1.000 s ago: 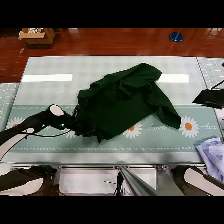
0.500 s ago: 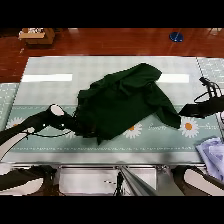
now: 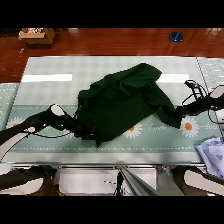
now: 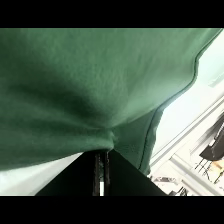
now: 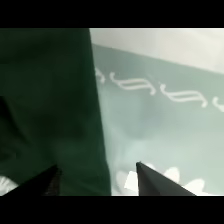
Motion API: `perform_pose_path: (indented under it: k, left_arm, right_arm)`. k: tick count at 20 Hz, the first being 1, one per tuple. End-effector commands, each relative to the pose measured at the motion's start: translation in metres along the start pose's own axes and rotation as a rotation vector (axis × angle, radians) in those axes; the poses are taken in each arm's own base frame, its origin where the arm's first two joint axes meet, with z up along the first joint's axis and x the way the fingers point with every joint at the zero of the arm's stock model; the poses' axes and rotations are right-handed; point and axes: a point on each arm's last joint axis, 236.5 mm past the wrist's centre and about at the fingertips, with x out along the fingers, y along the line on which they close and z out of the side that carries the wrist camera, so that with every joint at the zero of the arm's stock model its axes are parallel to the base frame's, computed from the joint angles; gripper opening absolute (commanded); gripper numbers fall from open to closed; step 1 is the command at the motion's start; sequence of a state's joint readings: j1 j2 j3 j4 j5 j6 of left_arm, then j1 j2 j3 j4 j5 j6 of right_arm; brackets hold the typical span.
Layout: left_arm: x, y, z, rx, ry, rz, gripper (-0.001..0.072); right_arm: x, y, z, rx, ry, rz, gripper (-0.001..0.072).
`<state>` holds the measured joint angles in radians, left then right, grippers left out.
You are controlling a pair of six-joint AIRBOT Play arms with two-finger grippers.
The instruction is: Fold the shirts.
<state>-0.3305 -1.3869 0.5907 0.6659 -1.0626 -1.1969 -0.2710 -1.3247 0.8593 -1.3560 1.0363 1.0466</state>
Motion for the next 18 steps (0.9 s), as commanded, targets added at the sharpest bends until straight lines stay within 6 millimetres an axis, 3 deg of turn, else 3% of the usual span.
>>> perform_pose_path:
  k: [1, 2, 4, 8, 12, 15, 16, 18]
  left_arm:
    - [-0.006, -0.012, 0.007, 0.018, -0.007, -0.023, 0.0025]
    - [-0.008, -0.015, 0.012, 0.028, -0.020, -0.024, 0.0025]
    - [-0.016, -0.025, 0.026, 0.059, -0.051, -0.030, 0.0024]
    - [-0.043, -0.058, 0.058, 0.157, -0.140, -0.051, 0.0024]
    - [-0.094, -0.113, 0.089, 0.337, -0.294, -0.072, 0.0023]
    - [-0.173, -0.182, 0.101, 0.519, -0.500, -0.098, 0.0023]
    - [-0.212, -0.208, 0.099, 0.591, -0.598, -0.104, 0.0023]
    - [-0.293, -0.255, 0.081, 0.716, -0.800, -0.103, 0.0023]
  right_arm:
    - [0.010, -0.011, 0.027, 0.027, -0.090, -0.064, 0.0520]
    - [0.009, -0.014, 0.035, 0.054, -0.124, -0.080, 0.0405]
    - [0.007, -0.014, 0.047, 0.093, -0.178, -0.072, 0.0020]
    - [-0.010, -0.015, 0.047, 0.060, -0.196, -0.100, 0.0025]
    - [-0.067, -0.002, 0.068, 0.007, -0.360, -0.121, 0.0022]
    - [-0.141, 0.018, 0.084, -0.005, -0.570, -0.137, 0.0023]
    - [-0.172, 0.024, 0.089, -0.007, -0.647, -0.149, 0.0023]
    - [-0.251, 0.038, 0.098, -0.007, -0.834, -0.180, 0.0023]
